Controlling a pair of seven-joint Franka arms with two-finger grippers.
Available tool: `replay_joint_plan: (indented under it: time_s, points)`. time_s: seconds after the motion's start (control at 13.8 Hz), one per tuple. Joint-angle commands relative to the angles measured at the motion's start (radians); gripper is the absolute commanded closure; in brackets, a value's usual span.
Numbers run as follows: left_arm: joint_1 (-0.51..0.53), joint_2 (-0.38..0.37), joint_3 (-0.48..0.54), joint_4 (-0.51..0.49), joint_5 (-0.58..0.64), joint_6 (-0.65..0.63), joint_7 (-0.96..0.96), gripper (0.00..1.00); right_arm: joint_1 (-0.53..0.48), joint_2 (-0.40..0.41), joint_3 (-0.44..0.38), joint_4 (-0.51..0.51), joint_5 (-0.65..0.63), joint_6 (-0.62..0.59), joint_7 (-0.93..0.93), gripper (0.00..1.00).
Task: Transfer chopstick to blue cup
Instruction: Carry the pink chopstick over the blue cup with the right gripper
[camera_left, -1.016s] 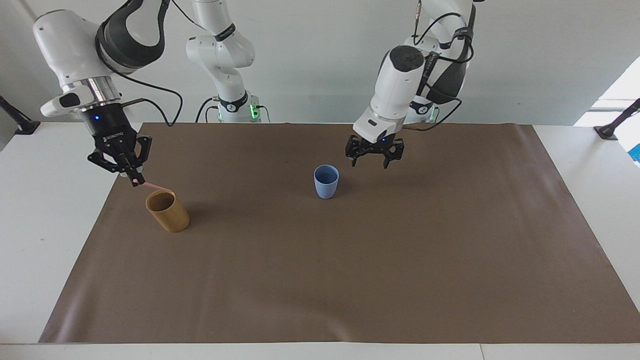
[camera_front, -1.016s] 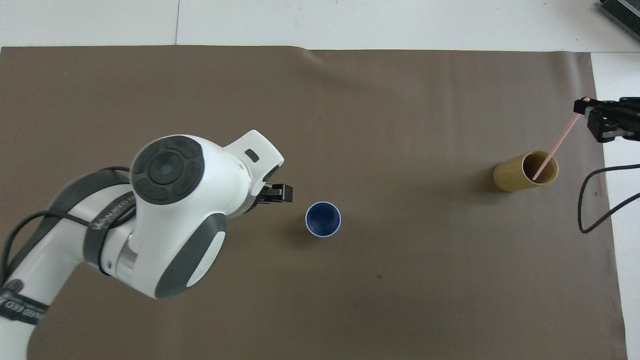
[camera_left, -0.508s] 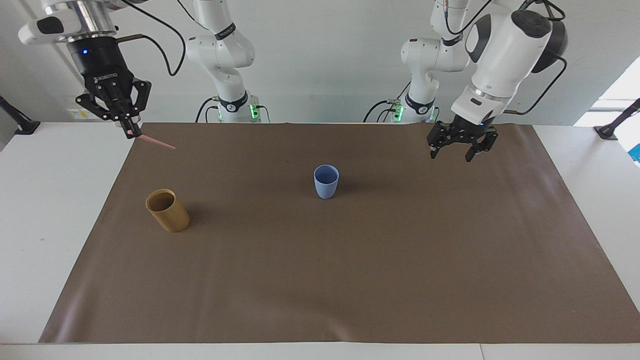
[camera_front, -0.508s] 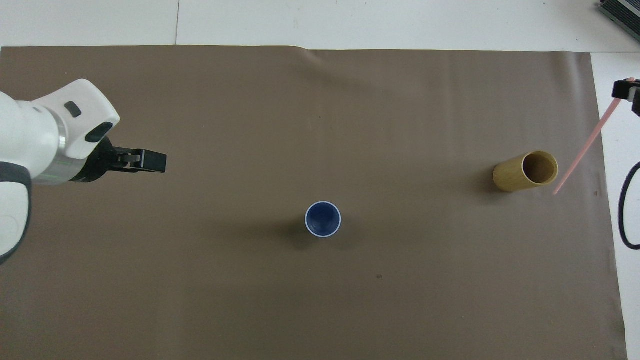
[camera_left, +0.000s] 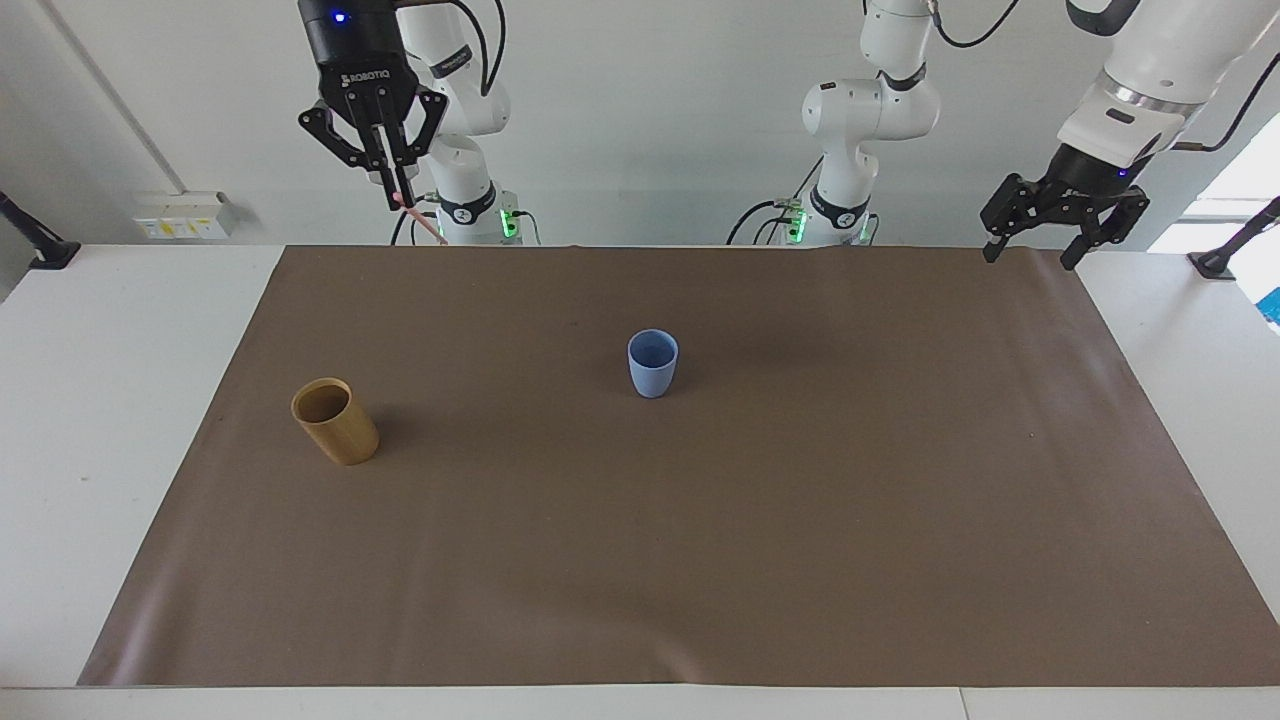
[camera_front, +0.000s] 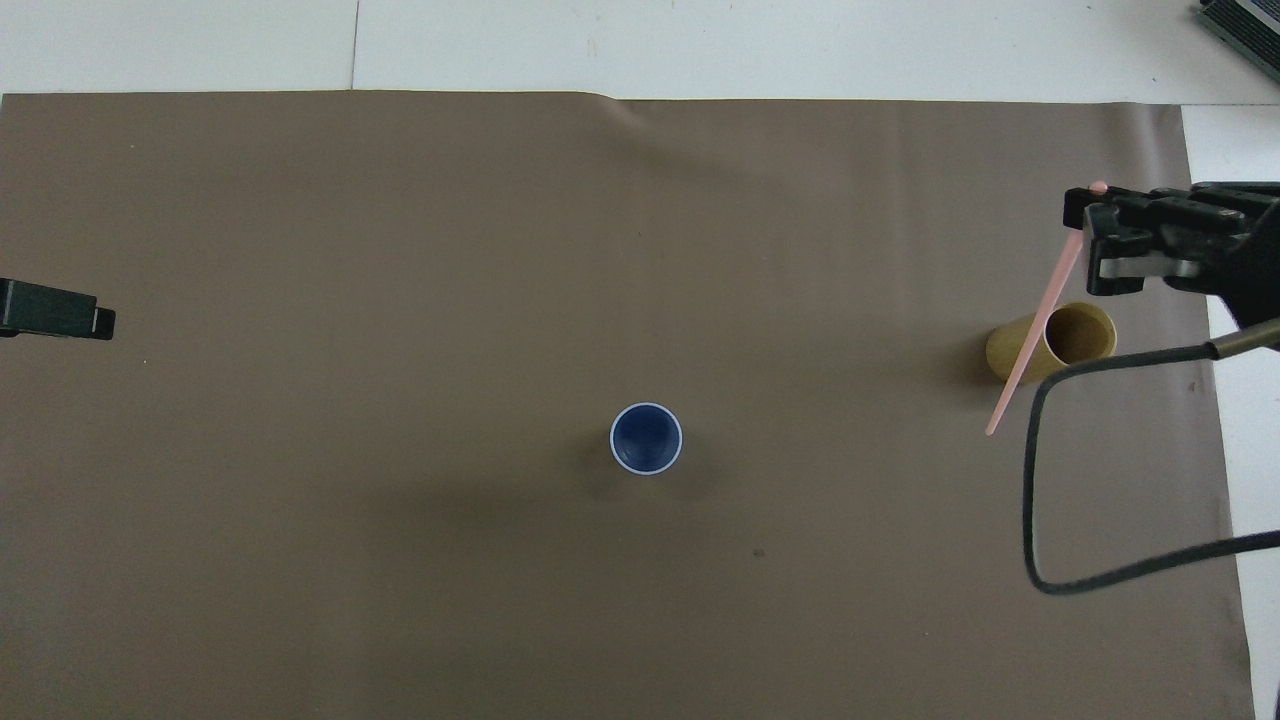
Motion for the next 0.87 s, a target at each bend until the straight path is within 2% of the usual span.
replay_joint_plan:
  time_s: [0.0, 0.51, 0.8]
  points:
    - [0.009, 0.039, -0.009, 0.074, 0.025, -0.081, 0.009, 0.00, -0.011, -0.002, 0.081, 0.003, -0.085, -0.009, 0.104, 1.00]
    - [0.009, 0.008, -0.007, 0.034, 0.047, -0.089, 0.012, 0.00, -0.006, 0.012, 0.253, -0.012, -0.162, 0.026, 0.342, 1.00]
    - [0.009, -0.007, -0.007, 0.002, 0.072, -0.076, 0.006, 0.00, 0.072, 0.062, 0.260, -0.031, -0.231, 0.128, 0.451, 1.00]
